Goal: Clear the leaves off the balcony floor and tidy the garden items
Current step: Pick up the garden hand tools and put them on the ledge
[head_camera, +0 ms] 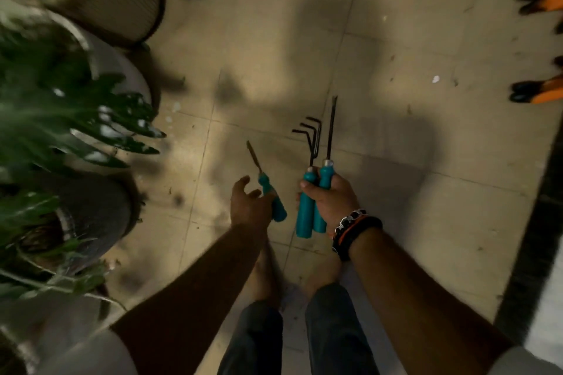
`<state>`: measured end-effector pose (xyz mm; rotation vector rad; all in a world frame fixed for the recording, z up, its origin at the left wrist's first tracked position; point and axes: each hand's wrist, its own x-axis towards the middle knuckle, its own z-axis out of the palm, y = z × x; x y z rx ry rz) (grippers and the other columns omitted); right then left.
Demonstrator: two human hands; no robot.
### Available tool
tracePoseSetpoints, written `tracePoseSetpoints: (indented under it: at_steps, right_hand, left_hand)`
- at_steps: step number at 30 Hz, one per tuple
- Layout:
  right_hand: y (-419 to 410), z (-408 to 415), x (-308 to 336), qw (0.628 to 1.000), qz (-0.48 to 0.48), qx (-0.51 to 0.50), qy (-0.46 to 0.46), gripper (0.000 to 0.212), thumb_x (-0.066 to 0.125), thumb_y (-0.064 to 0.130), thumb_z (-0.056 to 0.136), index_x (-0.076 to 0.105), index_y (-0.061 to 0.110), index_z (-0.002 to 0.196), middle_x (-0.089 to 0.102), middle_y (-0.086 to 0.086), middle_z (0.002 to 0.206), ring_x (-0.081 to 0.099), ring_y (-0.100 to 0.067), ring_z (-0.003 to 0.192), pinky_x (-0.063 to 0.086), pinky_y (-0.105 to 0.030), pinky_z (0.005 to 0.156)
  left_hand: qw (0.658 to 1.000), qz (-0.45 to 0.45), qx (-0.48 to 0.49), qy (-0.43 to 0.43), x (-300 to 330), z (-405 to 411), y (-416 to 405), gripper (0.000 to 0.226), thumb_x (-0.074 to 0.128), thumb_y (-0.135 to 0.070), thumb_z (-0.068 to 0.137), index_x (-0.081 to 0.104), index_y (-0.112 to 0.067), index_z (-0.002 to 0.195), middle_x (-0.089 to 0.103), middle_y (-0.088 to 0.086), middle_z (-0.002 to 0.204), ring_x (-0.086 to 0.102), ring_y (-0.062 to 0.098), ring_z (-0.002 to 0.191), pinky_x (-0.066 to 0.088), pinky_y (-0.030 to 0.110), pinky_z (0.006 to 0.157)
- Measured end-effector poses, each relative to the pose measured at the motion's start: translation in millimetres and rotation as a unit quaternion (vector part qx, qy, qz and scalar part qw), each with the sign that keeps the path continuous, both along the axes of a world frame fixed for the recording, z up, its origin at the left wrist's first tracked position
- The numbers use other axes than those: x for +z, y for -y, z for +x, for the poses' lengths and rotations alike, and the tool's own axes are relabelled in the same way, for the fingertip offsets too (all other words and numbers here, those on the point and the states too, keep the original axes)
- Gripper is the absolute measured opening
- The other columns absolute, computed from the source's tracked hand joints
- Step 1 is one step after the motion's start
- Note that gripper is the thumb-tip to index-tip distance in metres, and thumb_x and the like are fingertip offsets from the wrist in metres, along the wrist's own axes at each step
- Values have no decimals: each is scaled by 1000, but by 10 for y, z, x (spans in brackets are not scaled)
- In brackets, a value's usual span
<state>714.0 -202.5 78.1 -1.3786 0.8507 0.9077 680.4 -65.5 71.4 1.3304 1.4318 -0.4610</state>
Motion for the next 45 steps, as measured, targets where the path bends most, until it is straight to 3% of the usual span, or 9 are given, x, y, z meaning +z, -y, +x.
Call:
tracePoseSetpoints:
  at_steps: [5,11,15,22,24,30,35,41,45]
  right_hand:
    - [141,98,1014,997,-59,40,17,32,76,29,80,63,23,109,69,0,104,66,-21,96,53,-46,91]
    - [327,114,2583,996,-60,22,69,28,76,32,75,62,30,100,70,1,103,66,-22,97,51,-51,93]
    - [455,51,3694,995,-43,-8,93,26,74,27,80,59,38,98,67,3,107,63,-22,101,49,-51,95]
    - [603,-320,5190,986,-6,-99,130,28,76,30,75,64,38,99,70,3,105,65,-23,101,50,-55,93]
    - [599,-486,5420,982,-11,-123,142,31,77,36,68,65,39,97,72,4,101,67,-23,99,52,-55,91]
    - [508,-879,5780,967,-12,-187,170,25,73,28,82,63,29,105,71,-1,102,68,-23,97,53,-51,90]
    - [355,-1197,5964,936,-1,-305,178,23,67,17,88,62,23,110,70,-9,108,68,-27,98,53,-50,91]
    - [200,-1848,6229,860,17,-463,212,24,60,3,90,63,16,110,72,-15,103,68,-34,97,55,-46,83]
    - [204,-2291,6353,801,15,-546,245,26,61,-1,88,64,14,109,70,-19,108,65,-35,99,49,-53,95]
  left_hand:
    - [990,-128,-13,62,1294,51,378,75,53,9,92,25,-24,153,52,10,142,61,26,113,55,40,88]
    - [973,-116,-161,115,2803,200,467,65,51,14,90,43,-21,145,58,-3,128,64,12,101,58,25,74]
    - [948,-146,-234,157,3847,210,462,58,54,11,89,54,-25,134,62,-2,127,65,18,110,56,42,92]
    - [914,-188,-291,210,5236,13,517,45,66,5,84,64,-20,122,70,4,116,67,22,110,54,47,95]
    - [901,-205,-309,226,5473,-57,543,42,68,3,84,64,-15,122,70,10,117,66,27,111,52,49,97]
    - [878,-229,-361,215,5851,-242,520,38,70,-6,87,65,-13,123,72,12,113,69,29,105,53,52,96]
    - [846,-261,-417,204,6118,-324,503,26,67,-13,91,69,-19,116,74,7,109,71,25,101,57,41,85]
    - [764,-298,-539,193,6452,-580,568,21,58,-17,97,71,-20,114,74,3,108,70,19,102,57,37,89]
    - [687,-320,-627,178,6554,-785,746,23,59,-16,97,70,-22,117,73,4,110,70,20,103,57,38,89]
